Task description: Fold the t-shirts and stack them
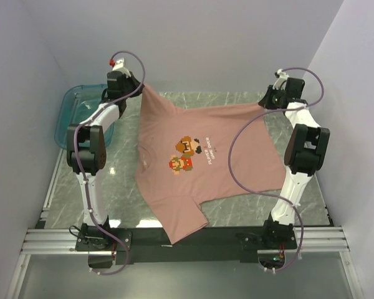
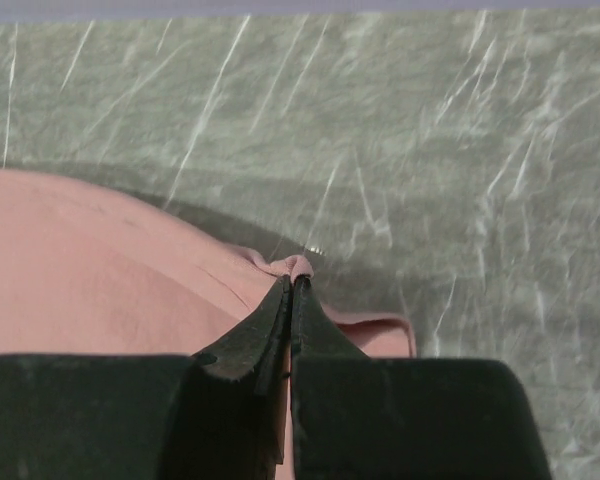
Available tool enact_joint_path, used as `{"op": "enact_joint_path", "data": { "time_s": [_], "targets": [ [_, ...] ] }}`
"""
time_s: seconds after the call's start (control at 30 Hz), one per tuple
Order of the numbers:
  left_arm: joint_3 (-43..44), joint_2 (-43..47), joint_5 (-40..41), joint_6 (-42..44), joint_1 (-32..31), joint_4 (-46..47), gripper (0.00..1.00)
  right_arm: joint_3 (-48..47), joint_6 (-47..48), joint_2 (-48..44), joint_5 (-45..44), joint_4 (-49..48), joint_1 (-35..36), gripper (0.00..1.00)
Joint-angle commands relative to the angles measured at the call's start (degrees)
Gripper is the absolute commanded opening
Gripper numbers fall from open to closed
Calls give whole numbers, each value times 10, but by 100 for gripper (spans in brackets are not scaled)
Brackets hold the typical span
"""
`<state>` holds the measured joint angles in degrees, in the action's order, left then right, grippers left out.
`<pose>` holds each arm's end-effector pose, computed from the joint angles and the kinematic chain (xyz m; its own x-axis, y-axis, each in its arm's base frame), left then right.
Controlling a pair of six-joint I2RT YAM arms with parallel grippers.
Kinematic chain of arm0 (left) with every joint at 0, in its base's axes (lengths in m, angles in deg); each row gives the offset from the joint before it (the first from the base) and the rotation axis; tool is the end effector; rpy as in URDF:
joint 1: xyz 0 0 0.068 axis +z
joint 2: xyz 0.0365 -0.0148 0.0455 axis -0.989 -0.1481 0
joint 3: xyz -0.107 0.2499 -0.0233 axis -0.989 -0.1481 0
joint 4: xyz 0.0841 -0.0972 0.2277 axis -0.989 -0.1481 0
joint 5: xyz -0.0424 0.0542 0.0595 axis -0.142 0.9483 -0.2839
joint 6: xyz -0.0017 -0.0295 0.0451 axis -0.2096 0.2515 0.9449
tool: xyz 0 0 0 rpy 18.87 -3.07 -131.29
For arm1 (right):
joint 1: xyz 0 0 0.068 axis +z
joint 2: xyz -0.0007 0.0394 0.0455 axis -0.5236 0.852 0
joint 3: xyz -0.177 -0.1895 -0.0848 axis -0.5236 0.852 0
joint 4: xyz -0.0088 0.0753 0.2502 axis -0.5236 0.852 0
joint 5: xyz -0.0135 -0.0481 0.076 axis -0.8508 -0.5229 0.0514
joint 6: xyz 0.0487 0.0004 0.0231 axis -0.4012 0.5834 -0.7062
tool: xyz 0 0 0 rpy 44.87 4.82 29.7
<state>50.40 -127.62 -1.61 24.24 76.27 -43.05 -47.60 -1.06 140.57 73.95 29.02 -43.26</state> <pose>0.5112 -0.0537 0.2546 -0.3372 -0.4081 -0.8484 0.1451 0.8679 -0.4752 0.4870 -0.0831 0.2328 -0.5548 0.0900 -0.8271 -0.2268 0.9401 0.2544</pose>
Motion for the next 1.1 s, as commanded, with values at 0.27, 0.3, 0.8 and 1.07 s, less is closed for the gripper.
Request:
{"op": "enact_joint_path", "data": {
  "time_s": [0.27, 0.3, 0.8, 1.07],
  "targets": [
    [41, -18, -58, -23, 4, 15, 1, -135, -41, 68, -6, 32, 0, 0],
    [33, -14, -63, -22, 4, 24, 0, -136, -44, 69, -3, 32, 0, 0],
    [-175, 158, -158, -14, 5, 74, 0, -119, -87, 76, 27, 19, -8, 0],
    [-253, 212, -195, -16, 4, 84, 1, -105, -94, 68, 38, 12, -11, 0]
  ]
}}
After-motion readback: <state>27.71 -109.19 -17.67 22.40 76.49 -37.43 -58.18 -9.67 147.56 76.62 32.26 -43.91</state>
